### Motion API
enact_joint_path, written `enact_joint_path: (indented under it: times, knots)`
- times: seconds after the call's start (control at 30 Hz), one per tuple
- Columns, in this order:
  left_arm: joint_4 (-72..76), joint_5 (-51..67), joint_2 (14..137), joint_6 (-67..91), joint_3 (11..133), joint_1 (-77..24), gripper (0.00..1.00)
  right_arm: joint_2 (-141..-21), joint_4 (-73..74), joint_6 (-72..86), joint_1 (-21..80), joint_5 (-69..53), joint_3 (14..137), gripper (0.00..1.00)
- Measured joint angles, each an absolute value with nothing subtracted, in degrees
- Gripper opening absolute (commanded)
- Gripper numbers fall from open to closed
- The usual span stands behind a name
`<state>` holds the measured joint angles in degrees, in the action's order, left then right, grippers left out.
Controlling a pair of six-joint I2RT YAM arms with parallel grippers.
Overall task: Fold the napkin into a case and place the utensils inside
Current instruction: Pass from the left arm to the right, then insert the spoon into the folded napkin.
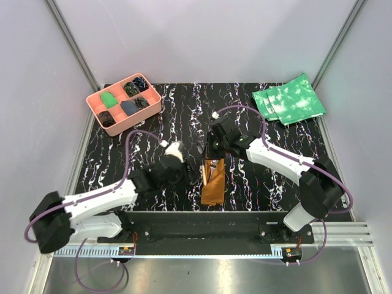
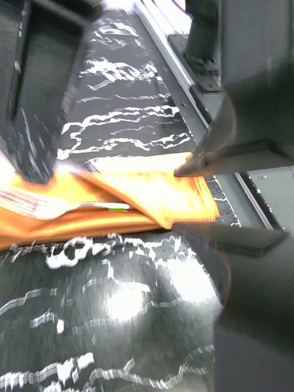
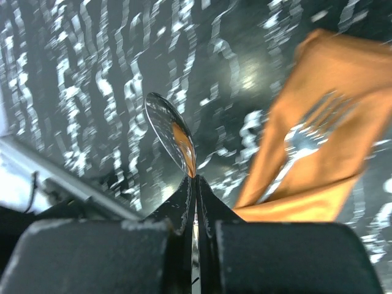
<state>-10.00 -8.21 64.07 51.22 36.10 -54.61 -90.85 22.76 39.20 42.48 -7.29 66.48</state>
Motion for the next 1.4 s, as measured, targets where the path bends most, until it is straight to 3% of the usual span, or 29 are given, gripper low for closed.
enact_joint_path:
  times: [0.13,0.4,1.4]
  knots:
    - [-8.9,-6.9,60.5,51.4,32.9,-52.2,0.07,-90.9,22.2,35.6,39.1,-4.9,65.5,0.00]
    - [0.5,2.9,77.6,50.4,32.9,-54.4,0.00,-93.2,19.8,29.6,34.9,-0.5,64.9,0.00]
    - [9.5,9.1,85.6,50.0,32.9,-58.4,0.00,-97.9,11.4,29.5,33.0,5.9,61.1,0.00]
